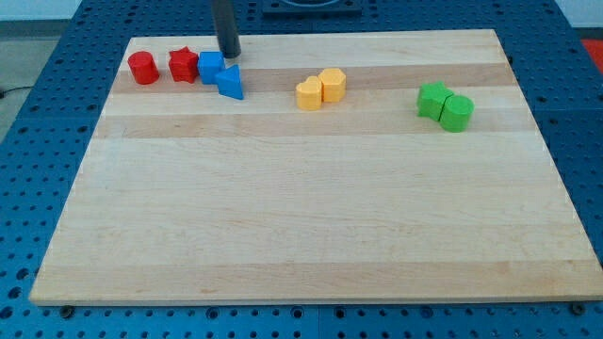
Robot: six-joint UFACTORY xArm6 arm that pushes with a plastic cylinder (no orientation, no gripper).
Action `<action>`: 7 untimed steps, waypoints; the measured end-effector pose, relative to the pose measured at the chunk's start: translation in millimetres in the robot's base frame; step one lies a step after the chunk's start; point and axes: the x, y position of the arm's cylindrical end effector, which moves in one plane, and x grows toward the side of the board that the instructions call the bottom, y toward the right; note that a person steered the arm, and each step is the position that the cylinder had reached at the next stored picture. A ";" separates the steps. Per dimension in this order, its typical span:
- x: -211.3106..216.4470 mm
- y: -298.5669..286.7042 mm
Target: Push blue blocks below red star
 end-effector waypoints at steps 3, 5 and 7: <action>71.5 1.1; 70.2 -0.3; 57.1 -28.1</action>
